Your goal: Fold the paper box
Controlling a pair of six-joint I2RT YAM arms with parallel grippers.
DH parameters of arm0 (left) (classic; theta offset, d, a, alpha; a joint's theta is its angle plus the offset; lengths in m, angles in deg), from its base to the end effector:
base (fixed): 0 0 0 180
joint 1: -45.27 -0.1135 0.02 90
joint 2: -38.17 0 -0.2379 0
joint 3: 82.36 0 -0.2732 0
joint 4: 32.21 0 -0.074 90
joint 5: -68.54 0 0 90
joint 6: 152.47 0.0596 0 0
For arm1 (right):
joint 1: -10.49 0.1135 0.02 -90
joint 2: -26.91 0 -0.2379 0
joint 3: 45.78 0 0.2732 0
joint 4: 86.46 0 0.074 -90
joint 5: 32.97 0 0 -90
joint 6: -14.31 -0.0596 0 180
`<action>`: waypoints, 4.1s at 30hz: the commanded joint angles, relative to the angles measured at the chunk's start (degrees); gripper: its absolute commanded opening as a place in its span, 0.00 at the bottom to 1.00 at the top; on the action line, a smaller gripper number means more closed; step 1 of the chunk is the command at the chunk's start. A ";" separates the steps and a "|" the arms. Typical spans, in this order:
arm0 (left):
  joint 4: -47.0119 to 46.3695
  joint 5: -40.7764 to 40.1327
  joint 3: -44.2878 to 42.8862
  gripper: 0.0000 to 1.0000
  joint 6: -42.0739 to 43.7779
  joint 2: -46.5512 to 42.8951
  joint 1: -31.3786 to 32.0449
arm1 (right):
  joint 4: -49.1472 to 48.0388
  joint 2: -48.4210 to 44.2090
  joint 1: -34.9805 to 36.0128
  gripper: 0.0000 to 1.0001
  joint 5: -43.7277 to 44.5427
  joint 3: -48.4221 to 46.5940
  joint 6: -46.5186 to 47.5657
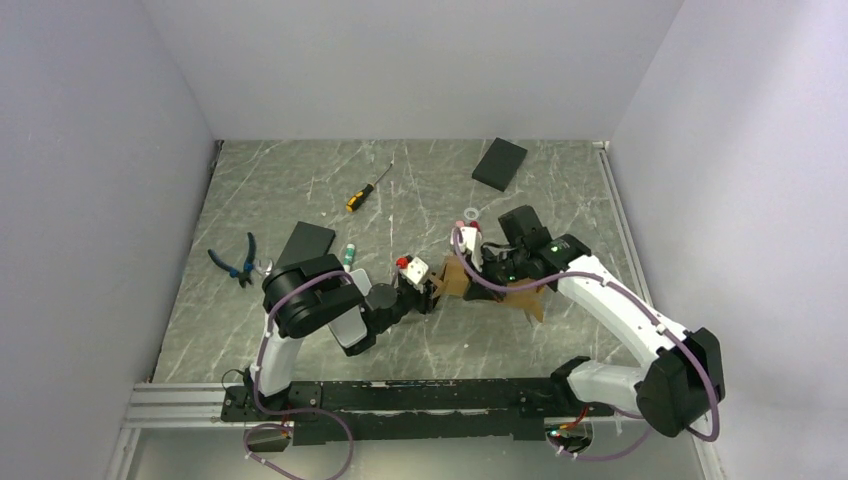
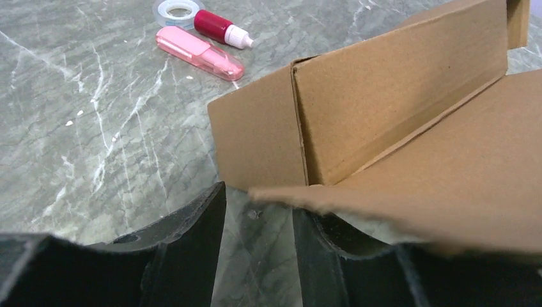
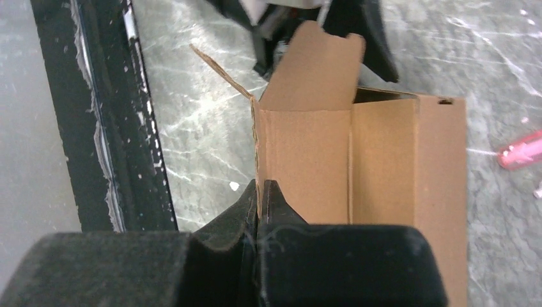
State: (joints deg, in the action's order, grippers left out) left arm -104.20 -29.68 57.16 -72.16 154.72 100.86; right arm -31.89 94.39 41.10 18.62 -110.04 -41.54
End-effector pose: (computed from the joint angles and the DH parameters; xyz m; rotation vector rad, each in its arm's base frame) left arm 0.1906 -0.2631 0.0517 0.5554 1.6020 -0.7473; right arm 0.2101 0.1673 0.2158 -1.5158 1.9316 0.8288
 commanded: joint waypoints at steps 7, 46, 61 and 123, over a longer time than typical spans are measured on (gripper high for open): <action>-4.35 -0.97 -1.13 0.49 5.06 -1.43 0.27 | 1.98 6.11 -8.60 0.00 -9.89 -7.84 -3.47; -4.27 7.70 -14.82 0.46 14.04 7.62 -6.47 | 16.04 28.76 -20.01 0.00 -21.01 -27.30 -4.82; -4.35 12.07 -16.99 0.44 11.85 9.65 -7.90 | 21.24 34.89 -23.59 0.00 -25.29 -31.88 -3.06; -4.26 15.11 -28.43 0.41 4.33 16.16 -9.29 | 37.75 51.06 -30.26 0.00 -28.79 -50.16 5.84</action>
State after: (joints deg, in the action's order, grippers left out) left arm -104.99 -13.25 31.37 -66.83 170.11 90.77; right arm 4.20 144.47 11.04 -8.57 -158.06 -37.67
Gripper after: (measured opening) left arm 0.436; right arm 0.017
